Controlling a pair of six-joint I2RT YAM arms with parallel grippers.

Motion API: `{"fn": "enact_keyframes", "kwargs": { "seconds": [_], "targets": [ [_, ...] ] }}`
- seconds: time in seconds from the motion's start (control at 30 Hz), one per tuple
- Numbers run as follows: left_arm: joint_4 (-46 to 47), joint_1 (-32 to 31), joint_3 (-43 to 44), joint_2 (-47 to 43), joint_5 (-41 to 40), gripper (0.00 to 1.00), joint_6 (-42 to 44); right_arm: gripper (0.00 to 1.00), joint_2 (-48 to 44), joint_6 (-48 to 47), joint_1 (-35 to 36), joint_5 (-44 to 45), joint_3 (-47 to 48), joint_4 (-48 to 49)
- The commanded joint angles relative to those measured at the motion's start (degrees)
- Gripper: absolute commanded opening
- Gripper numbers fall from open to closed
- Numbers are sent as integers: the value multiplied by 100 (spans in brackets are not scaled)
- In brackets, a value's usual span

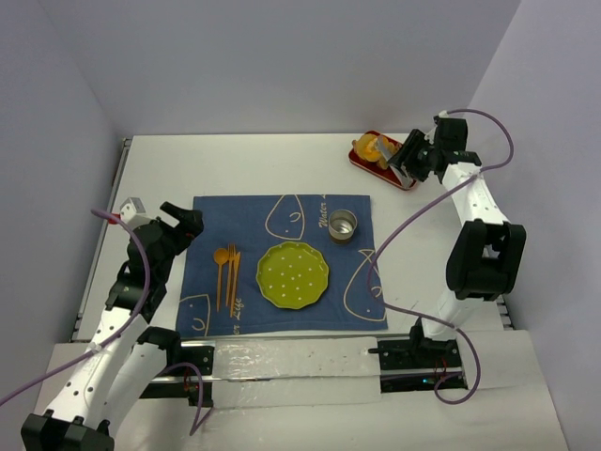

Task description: Place the bread

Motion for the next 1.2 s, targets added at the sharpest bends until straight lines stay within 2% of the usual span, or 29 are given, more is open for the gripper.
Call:
{"fn": "enact_keyframes", "kwargs": {
  "seconds": [0.0,0.2,0.23,0.3,0.53,0.7,0.83,1.0,1.03,1.17],
  "targets": [
    [79,4,74,-3,-71,99,98,59,313,-58,-47,-180,427,1],
    [64,4,71,-11,-97,99,90,60,774,5,-45,-250,702,-23],
    [70,4,68,-17,-97,99,96,55,798,29,-45,-264,691,18],
    [72,4,65,-28,-97,99,98,40,757,65,-45,-256,644,114],
    [57,4,65,-20,-87,99,90,22,365,84,-62,-330,431,392],
    [62,4,56,-68,-62,99,90,22,-126,46,-73,-567,351,512],
    [73,4,48,-82,-22,99,90,22,-754,-107,-44,-1090,291,393],
    [136,4,21,-63,63,99,81,22,-1730,-31,168,-1707,-572,489],
    [151,4,22,-55,80,99,81,22,-2079,-41,276,-1737,-750,478],
    [182,4,20,-59,183,99,90,22,-3251,-152,1506,-1412,-1825,292]
  ]
}}
